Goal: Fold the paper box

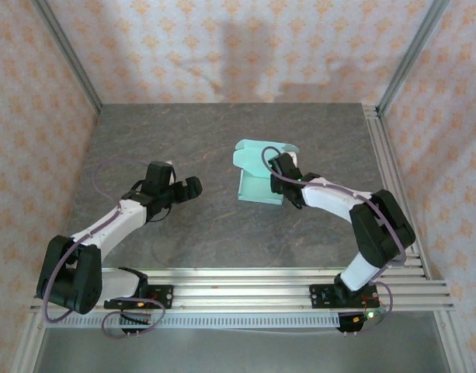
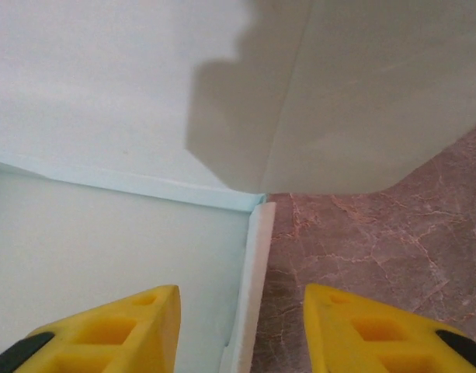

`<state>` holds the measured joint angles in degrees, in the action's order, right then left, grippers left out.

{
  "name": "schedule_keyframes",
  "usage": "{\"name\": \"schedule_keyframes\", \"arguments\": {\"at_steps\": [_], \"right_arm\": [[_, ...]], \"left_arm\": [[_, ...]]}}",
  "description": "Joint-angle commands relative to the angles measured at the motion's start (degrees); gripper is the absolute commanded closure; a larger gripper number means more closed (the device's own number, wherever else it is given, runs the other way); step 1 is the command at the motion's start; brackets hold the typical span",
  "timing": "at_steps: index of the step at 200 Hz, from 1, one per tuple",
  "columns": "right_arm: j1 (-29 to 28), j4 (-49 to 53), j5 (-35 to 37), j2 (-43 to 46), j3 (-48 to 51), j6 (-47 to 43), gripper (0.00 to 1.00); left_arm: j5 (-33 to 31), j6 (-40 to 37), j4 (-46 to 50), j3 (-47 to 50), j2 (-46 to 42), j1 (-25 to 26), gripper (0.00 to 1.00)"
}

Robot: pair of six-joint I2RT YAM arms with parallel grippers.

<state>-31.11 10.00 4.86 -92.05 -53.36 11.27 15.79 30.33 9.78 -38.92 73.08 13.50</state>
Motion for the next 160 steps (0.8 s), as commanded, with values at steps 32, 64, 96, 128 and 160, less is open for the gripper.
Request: {"name": "schedule_keyframes", "arguments": {"at_steps": [32,64,96,128,160], "right_arm": [[2.57,-4.86,-11.31,11.37,4.76,-1.11,0.54],[3.98,-1.85,-11.43,16.1,3.74,-5.88,0.49],[7.15,0.94,-12.45,19.5,3.0,-8.29,0.46],[8.39,1.03,-13.95,22.29,3.35,-8.19,0.44],[8.35,1.4,-15.06,22.79,3.69,-8.14,0.44]], "left_arm": [[3.22,-2.99,-5.55,-4.11,3.74,3.65,0.01],[2.34,-12.2,-5.87,-8.94,4.14,7.21,0.06],[5.16,-23.35,-4.08,-16.62,7.35,7.59,0.13],[8.24,-33.94,1.8,-27.52,14.29,7.6,0.2],[14.47,-45.5,12.89,-41.12,23.74,7.86,0.26]]}}
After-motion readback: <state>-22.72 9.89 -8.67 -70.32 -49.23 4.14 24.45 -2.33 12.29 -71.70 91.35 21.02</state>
